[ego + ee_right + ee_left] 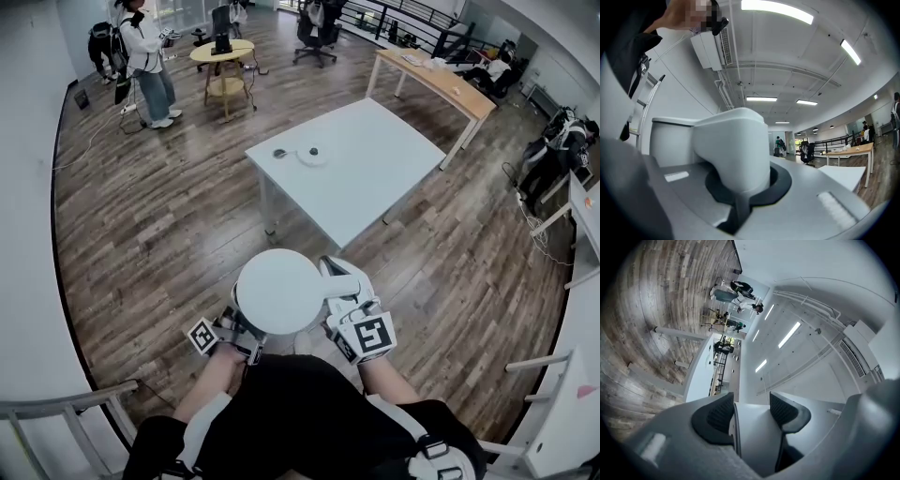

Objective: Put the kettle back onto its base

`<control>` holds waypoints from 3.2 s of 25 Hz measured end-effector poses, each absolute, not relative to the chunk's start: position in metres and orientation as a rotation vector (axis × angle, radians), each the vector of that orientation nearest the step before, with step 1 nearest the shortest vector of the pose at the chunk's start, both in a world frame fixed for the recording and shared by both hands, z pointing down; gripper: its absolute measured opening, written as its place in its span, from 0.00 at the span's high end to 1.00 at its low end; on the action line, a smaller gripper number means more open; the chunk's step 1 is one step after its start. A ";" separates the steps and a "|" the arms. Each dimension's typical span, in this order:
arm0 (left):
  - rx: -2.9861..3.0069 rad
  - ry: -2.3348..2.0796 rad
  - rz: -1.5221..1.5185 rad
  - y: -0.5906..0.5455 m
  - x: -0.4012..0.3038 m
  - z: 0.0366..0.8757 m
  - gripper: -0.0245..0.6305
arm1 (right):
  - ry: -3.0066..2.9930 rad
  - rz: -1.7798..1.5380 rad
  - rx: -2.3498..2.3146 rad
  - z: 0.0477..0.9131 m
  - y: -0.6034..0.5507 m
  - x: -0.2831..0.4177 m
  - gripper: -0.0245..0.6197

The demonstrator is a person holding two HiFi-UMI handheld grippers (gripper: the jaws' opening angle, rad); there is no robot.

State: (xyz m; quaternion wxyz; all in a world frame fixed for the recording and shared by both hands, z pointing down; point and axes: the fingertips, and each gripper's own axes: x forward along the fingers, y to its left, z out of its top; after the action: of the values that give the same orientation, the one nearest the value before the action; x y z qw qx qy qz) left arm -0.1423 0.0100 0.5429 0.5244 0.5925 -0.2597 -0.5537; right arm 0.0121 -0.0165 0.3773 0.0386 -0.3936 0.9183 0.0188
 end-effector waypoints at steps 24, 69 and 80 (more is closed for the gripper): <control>1.444 -0.626 -1.299 -0.140 -0.092 0.546 0.60 | 2.786 0.046 -1.214 0.386 -0.164 0.070 0.95; 1.462 -0.509 -1.107 -0.401 -0.194 0.568 0.60 | 2.683 0.054 -1.499 0.411 -0.396 -0.034 0.95; 1.429 -0.494 -1.071 -0.445 -0.179 0.582 0.60 | 2.670 0.004 -1.550 0.425 -0.441 -0.018 0.95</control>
State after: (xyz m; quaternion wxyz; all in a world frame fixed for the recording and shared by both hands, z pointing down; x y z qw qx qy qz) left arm -0.1787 -0.4453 0.5821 0.6007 0.6167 -0.2130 -0.4621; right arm -0.0178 -0.4407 0.4247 0.0270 -0.5019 0.8645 0.0013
